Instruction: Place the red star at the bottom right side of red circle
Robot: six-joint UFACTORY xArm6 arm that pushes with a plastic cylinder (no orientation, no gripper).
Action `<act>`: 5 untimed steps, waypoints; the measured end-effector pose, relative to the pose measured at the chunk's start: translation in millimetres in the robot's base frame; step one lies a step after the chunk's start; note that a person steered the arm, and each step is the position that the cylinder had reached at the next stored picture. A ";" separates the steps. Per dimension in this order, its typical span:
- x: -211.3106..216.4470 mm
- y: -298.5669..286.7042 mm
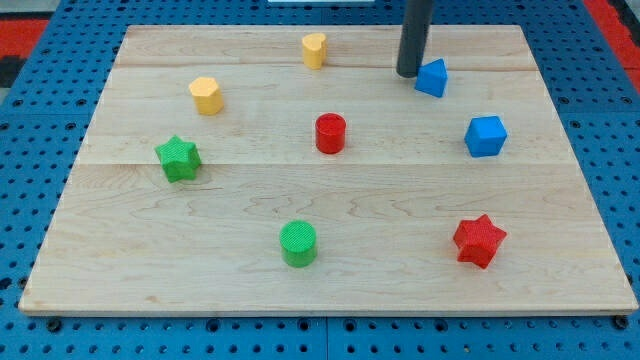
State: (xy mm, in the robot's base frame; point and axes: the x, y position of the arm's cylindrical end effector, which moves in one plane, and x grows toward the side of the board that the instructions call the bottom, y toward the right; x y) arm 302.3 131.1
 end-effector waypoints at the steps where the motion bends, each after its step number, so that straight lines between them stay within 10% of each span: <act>1: -0.8 43.3; 3: -41.3 54.1; 5: 39.3 50.6</act>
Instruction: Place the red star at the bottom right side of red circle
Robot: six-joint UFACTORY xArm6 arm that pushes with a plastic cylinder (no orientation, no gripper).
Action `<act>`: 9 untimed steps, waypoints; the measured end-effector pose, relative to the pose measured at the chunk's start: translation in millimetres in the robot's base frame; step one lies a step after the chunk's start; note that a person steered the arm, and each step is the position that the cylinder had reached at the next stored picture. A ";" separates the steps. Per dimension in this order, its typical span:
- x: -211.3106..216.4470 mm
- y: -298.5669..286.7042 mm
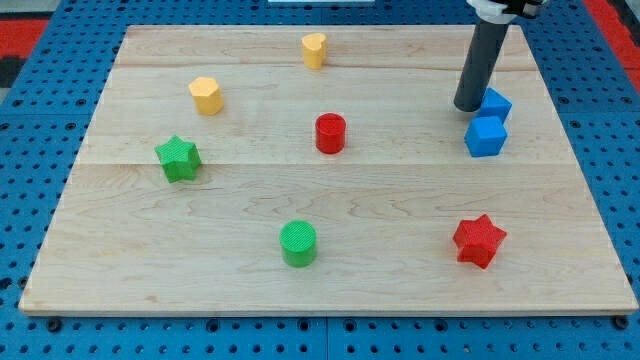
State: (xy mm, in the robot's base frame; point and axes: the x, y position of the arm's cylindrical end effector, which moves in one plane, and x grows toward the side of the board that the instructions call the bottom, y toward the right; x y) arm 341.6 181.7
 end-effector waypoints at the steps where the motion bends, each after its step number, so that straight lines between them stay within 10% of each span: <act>1: -70.9 0.4; 5: 82.3 102.7; 6: 180.0 92.9; 9: 194.2 -88.0</act>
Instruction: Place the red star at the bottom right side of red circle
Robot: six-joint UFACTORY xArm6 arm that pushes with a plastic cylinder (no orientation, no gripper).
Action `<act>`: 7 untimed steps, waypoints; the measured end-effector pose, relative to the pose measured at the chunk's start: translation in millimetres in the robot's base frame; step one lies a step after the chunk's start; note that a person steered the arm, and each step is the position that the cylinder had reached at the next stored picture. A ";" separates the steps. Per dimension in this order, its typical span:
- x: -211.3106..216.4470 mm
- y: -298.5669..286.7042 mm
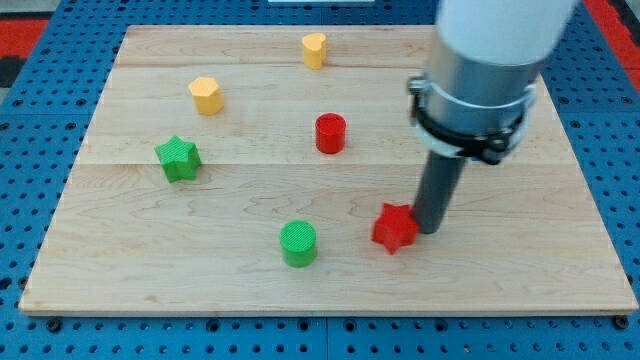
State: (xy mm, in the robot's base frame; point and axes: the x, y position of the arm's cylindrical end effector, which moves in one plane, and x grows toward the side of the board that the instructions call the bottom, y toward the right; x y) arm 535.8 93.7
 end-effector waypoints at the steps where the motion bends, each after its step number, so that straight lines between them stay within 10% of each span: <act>1: 43.4 -13.9; 7: -77.2 -57.3</act>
